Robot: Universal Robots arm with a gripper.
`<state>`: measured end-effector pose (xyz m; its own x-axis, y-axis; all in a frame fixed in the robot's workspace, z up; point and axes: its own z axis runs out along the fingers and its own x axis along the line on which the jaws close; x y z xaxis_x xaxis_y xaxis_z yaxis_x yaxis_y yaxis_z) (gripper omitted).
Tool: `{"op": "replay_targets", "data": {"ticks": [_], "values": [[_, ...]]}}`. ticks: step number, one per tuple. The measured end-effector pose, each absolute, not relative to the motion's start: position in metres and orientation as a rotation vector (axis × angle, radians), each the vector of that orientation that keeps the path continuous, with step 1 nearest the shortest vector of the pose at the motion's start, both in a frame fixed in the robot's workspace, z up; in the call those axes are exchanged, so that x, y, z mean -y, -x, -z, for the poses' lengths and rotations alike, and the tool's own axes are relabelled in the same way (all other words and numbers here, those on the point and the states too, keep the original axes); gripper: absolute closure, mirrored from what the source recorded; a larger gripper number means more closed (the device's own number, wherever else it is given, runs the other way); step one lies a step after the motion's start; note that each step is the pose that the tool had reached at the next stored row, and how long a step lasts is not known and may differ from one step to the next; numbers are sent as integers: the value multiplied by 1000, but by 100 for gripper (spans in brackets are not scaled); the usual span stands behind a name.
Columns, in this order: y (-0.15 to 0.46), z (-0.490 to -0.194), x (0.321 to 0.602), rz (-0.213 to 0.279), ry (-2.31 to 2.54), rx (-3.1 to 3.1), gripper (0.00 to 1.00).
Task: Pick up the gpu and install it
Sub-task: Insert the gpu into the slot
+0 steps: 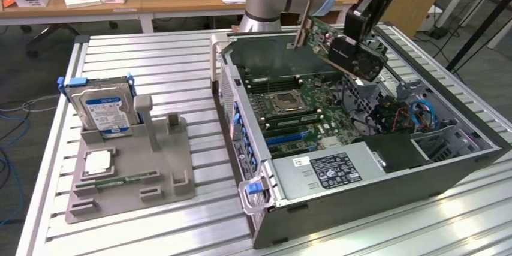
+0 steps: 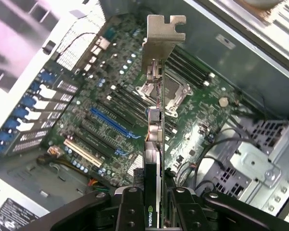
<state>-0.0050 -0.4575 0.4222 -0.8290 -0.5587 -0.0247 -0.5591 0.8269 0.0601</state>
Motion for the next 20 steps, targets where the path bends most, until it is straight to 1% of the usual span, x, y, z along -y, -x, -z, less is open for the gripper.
{"op": "replay_targets", "data": {"ticks": [20], "values": [[5, -407, 458, -107, 1417, -2806, 74]]}}
